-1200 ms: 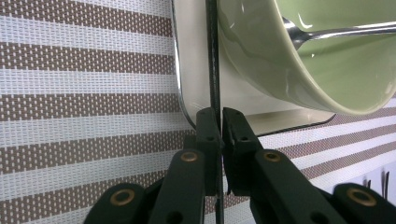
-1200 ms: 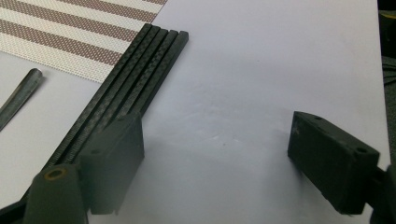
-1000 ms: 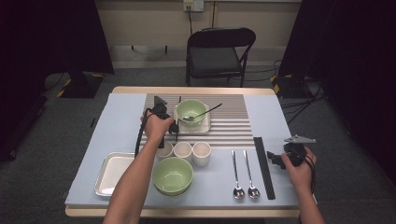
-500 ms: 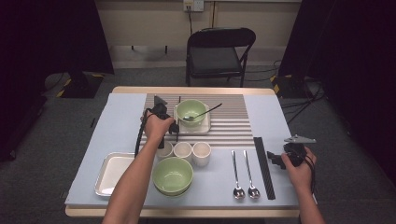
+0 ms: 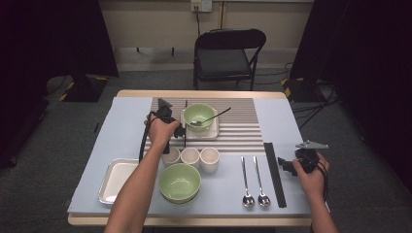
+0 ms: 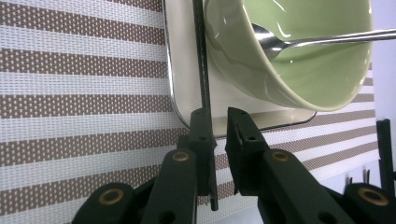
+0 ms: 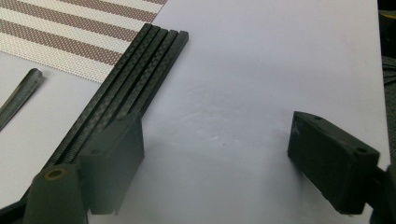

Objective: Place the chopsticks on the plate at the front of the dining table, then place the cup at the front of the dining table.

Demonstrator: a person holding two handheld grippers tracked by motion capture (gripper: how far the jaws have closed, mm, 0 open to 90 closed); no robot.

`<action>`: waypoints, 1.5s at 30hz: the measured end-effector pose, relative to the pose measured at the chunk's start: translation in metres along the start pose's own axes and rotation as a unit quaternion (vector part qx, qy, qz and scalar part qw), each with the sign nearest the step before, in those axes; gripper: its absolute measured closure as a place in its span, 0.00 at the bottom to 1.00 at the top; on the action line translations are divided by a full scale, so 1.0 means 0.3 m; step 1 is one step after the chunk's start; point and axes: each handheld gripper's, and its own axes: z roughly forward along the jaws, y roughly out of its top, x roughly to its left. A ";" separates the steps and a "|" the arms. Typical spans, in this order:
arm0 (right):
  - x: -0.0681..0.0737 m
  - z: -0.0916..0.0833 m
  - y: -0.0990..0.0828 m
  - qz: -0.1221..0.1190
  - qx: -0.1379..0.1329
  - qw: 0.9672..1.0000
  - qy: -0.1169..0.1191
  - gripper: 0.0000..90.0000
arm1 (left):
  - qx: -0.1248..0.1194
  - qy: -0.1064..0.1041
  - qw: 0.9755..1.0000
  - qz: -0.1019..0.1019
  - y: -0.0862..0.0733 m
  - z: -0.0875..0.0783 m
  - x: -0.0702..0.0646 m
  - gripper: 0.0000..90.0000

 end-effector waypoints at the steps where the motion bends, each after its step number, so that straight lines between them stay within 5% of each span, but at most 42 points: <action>1: 0.000 0.000 0.000 0.000 0.000 1.000 0.000 0.19 | -0.001 0.000 1.000 0.004 0.000 -0.006 0.003 0.88; 25: 0.001 0.000 0.000 0.000 0.000 1.000 -0.001 0.19 | -0.073 -0.012 0.997 0.027 -0.022 -0.110 0.027 0.50; 45: 0.001 0.000 0.000 -0.001 0.000 1.000 -0.001 0.19 | -0.076 -0.019 0.995 0.065 -0.047 -0.145 0.018 0.44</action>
